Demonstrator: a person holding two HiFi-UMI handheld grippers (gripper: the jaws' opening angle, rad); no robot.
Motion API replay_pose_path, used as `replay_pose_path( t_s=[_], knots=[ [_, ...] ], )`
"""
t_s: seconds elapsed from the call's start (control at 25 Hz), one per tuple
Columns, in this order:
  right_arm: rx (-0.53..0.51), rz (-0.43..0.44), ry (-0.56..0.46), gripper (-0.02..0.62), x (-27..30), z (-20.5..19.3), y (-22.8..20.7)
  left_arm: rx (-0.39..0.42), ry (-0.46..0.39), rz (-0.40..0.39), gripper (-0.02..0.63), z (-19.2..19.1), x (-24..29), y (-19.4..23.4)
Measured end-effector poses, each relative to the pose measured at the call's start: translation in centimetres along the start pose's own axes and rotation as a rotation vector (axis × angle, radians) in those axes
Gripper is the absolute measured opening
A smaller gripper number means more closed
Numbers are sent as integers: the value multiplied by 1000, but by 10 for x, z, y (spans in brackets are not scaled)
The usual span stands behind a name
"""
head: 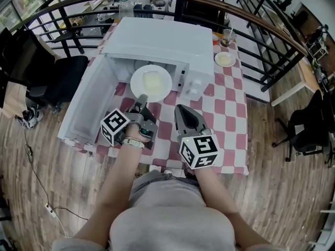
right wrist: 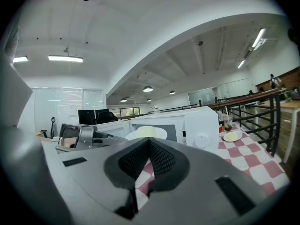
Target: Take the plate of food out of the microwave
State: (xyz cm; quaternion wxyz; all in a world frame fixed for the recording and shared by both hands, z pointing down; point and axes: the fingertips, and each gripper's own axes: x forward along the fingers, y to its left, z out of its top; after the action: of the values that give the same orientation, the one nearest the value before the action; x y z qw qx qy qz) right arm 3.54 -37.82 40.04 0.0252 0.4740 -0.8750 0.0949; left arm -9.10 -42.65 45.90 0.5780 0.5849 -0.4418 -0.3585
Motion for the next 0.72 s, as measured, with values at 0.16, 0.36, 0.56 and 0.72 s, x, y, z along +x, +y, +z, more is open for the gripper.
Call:
replay_pose_path(
  t_s=[0.16, 0.36, 0.56, 0.72],
  knots=[
    [-10, -3, -2, 25, 1, -1, 4, 5, -5, -11, 14, -2, -9, -8],
    [-13, -9, -12, 25, -1, 0, 8, 11, -11, -8, 15, -2, -20, -13],
    [-26, -12, -20, 25, 0, -3, 13, 13, -6, -5, 15, -5, -25, -14],
    [-59, 3, -42, 25, -4, 1, 21, -5, -3, -25, 15, -13, -31, -16]
  ],
)
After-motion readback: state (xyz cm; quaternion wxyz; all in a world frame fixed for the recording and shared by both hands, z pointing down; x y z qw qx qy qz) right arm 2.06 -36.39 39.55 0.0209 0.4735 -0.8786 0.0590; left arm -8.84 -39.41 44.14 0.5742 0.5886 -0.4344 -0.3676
